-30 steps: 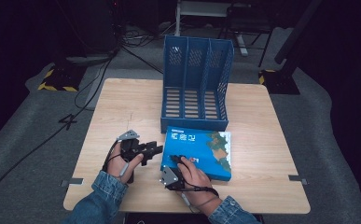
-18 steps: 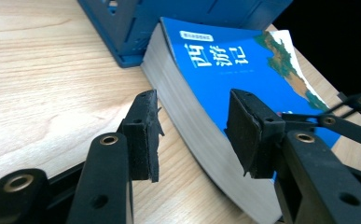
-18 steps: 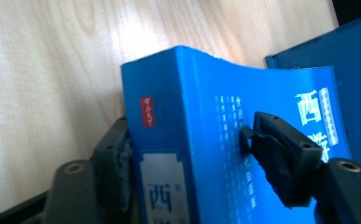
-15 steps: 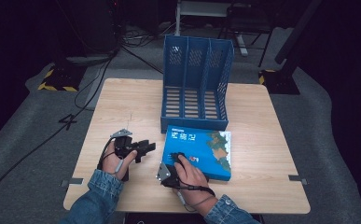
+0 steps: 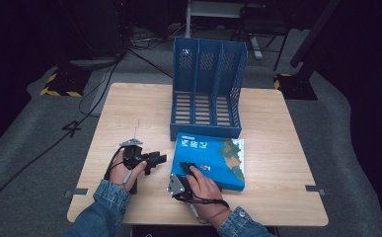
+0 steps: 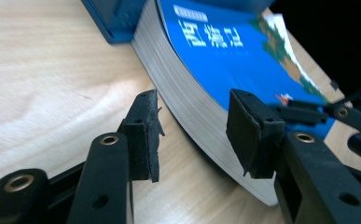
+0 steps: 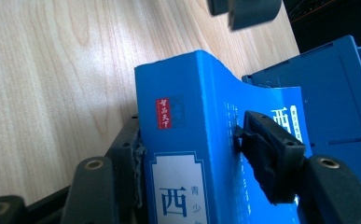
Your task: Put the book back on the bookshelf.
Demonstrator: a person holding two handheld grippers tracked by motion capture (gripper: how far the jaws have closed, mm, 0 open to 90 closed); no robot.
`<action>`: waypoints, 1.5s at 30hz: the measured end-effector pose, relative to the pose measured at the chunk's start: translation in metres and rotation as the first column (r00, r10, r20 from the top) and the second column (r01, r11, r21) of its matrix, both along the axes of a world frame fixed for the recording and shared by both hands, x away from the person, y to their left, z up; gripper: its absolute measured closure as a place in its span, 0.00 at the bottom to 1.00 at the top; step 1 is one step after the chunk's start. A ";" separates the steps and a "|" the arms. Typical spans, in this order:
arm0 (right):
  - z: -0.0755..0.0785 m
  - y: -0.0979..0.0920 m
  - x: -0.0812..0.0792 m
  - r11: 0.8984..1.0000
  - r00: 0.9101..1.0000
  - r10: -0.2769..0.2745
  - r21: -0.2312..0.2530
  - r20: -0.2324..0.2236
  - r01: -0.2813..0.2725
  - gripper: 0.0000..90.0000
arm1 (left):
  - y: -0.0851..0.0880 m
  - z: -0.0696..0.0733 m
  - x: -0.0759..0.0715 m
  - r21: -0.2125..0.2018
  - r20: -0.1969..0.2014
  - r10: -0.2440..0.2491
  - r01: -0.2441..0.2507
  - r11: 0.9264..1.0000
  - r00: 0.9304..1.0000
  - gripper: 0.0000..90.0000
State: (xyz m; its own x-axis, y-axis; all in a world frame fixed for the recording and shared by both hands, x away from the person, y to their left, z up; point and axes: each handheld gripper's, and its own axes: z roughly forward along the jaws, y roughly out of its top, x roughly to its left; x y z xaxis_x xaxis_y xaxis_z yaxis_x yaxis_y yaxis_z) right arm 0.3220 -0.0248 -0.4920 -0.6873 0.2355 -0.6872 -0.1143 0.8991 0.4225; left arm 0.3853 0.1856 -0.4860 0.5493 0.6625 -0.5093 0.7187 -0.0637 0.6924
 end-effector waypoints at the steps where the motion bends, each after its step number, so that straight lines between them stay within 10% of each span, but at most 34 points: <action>1: -0.001 0.001 0.001 1.000 1.000 -0.004 0.000 -0.004 0.004 0.45 | -0.001 0.000 0.000 0.008 0.000 -0.008 0.008 1.000 1.000 0.60; 10: -0.003 0.008 0.010 0.999 0.999 -0.048 -0.023 0.012 0.048 0.32 | 0.001 -0.001 0.001 -0.003 -0.012 0.003 -0.003 1.000 1.000 0.61; 29: -0.004 0.012 0.020 0.999 0.999 -0.048 -0.006 0.006 0.048 0.49 | 0.010 -0.002 0.001 -0.014 -0.010 0.027 -0.027 1.000 1.000 0.61; 45: 0.056 -0.017 0.025 0.991 0.997 -0.052 0.121 -0.065 0.060 0.67 | 0.021 -0.007 0.005 0.023 -0.004 0.078 -0.078 0.997 0.997 0.60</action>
State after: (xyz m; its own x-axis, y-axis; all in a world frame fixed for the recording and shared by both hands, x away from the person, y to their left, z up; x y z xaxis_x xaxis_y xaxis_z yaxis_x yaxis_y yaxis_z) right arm 0.3471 -0.0414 -0.4356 -0.7107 0.3548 -0.6075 -0.0355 0.8444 0.5346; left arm 0.3907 0.2064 -0.4926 0.4931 0.7145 -0.4963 0.7256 -0.0231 0.6877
